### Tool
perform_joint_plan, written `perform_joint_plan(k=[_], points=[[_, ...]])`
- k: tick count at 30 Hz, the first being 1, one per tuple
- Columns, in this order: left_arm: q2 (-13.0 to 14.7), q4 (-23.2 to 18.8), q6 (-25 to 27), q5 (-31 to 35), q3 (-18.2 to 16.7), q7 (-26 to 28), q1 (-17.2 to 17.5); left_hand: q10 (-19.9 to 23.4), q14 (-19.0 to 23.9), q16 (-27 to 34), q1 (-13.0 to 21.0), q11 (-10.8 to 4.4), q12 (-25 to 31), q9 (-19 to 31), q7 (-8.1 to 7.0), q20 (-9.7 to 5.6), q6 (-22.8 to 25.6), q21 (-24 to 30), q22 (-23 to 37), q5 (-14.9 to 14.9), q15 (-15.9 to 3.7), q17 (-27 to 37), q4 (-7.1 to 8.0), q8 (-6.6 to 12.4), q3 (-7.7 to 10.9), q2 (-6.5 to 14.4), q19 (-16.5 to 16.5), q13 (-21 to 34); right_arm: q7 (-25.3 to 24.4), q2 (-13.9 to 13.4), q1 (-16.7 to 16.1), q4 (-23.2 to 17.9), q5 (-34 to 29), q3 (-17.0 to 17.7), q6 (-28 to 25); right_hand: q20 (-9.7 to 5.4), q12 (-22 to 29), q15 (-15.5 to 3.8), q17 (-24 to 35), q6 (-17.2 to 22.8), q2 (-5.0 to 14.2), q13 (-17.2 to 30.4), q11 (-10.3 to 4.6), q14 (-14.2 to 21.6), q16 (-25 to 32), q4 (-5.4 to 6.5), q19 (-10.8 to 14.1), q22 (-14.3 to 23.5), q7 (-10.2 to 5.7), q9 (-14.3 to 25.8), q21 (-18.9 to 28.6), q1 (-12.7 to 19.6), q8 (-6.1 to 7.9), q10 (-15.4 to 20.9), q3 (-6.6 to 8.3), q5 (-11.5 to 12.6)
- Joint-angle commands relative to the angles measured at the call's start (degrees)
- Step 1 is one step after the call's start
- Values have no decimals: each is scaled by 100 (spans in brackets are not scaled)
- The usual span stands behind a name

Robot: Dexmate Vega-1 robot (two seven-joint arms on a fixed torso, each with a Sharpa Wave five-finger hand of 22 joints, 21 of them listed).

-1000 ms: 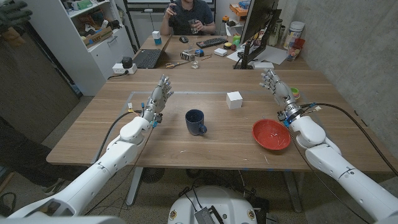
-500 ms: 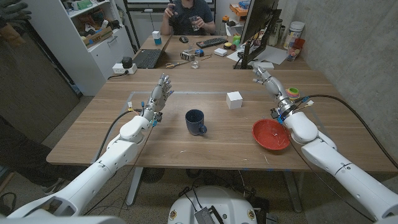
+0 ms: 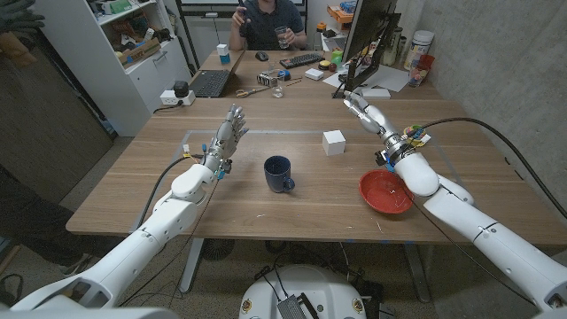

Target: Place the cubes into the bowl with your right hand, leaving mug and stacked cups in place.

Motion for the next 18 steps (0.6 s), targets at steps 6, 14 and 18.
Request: perform_joint_plan(k=[6, 14, 18], points=[[-35, 94, -68, 9, 48, -136, -93, -1092, -746, 40, -5, 5, 28, 15, -44, 28, -1151, -22, 34, 33, -34, 30, 27, 22, -48, 124, -468, 20, -315, -171, 345, -420, -1565, -539, -975, 94, 13, -37, 0, 108, -38, 22, -52, -4, -9, -87, 68, -7, -107, 19, -25, 136, 26, 35, 11, -30], [-57, 175, -116, 2, 75, -245, -153, -1083, -744, 41, -10, 23, 31, 15, -46, 28, -1143, -26, 35, 36, -41, 30, 28, 24, -65, 122, -465, 19, -166, -184, 584, -510, -2173, -863, -1531, 191, 2, -71, 0, 164, -72, 22, -113, -38, -19, -158, 45, -11, -171, 20, -89, 209, 26, 21, 12, -43], [-64, 210, -150, -6, 81, -296, -170, -1120, -747, 40, -11, -7, 16, 14, -41, 28, -1145, -29, 35, 37, -36, 30, 28, 22, -73, 120, -463, 19, 17, -167, 712, -556, -2375, -1012, -1840, 406, -24, -80, 8, 145, -153, 23, -170, -74, -20, -184, 38, -13, -196, 22, -144, 191, -3, -41, -40, -58]])
